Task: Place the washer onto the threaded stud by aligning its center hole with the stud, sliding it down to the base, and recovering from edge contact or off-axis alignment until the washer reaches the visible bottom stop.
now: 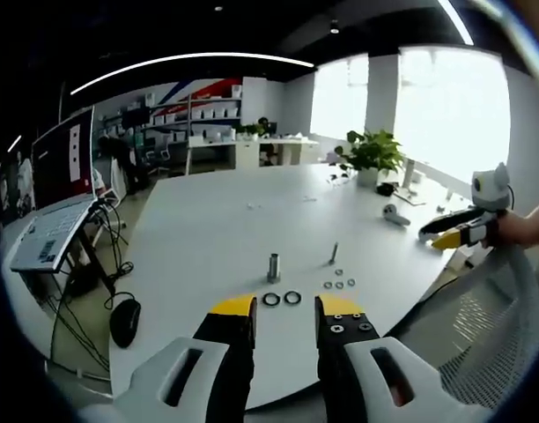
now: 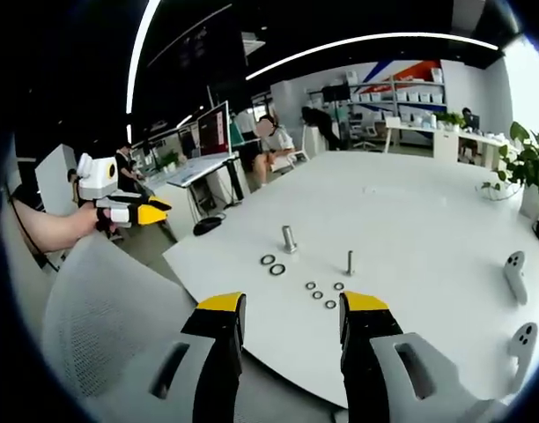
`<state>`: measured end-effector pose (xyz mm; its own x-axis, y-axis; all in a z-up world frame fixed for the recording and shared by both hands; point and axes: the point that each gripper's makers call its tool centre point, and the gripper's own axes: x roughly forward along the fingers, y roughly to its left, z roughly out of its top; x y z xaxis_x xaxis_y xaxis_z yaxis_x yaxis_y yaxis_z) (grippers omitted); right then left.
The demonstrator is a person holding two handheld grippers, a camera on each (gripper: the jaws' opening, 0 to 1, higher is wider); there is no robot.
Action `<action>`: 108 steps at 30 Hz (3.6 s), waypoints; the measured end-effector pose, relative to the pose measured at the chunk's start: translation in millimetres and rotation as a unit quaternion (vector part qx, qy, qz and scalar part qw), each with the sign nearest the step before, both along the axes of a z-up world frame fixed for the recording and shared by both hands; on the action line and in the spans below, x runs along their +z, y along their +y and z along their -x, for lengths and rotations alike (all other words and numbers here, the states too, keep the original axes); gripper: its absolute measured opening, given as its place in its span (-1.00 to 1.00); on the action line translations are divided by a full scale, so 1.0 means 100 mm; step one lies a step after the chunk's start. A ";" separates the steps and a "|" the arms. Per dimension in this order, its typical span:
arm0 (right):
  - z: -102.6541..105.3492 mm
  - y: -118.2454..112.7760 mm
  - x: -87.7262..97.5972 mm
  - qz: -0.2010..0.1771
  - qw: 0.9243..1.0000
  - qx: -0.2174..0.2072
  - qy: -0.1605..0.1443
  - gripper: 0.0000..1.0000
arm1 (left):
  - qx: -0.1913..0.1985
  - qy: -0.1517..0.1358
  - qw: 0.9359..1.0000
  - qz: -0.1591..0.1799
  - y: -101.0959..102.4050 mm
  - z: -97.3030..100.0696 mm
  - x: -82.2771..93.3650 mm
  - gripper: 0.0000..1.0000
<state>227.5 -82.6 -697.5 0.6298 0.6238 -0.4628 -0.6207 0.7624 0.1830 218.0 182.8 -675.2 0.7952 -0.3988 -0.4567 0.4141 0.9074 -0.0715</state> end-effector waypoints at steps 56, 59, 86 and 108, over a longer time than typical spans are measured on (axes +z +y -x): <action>-0.02 -0.10 0.01 -0.002 1.000 -0.023 0.000 -0.09 | 0.019 0.036 0.999 -0.018 0.07 0.02 -0.15 -0.49; -0.02 -0.10 0.01 -0.006 1.000 -0.027 -0.001 -0.09 | 0.018 0.040 0.999 -0.028 0.08 0.03 -0.18 -0.50; -0.02 -0.09 0.00 -0.009 1.000 -0.026 0.005 -0.08 | 0.021 0.042 0.998 -0.036 0.10 0.02 -0.19 -0.54; -0.03 -0.12 0.00 -0.010 0.999 -0.032 0.005 -0.08 | -0.028 0.117 0.991 -0.061 0.03 -0.07 -0.37 -0.53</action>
<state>230.3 -94.3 -697.1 0.6639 0.5917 -0.4573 -0.5686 0.7966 0.2053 224.8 186.1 -711.8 0.6410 -0.3692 -0.6729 0.4483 0.8917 -0.0622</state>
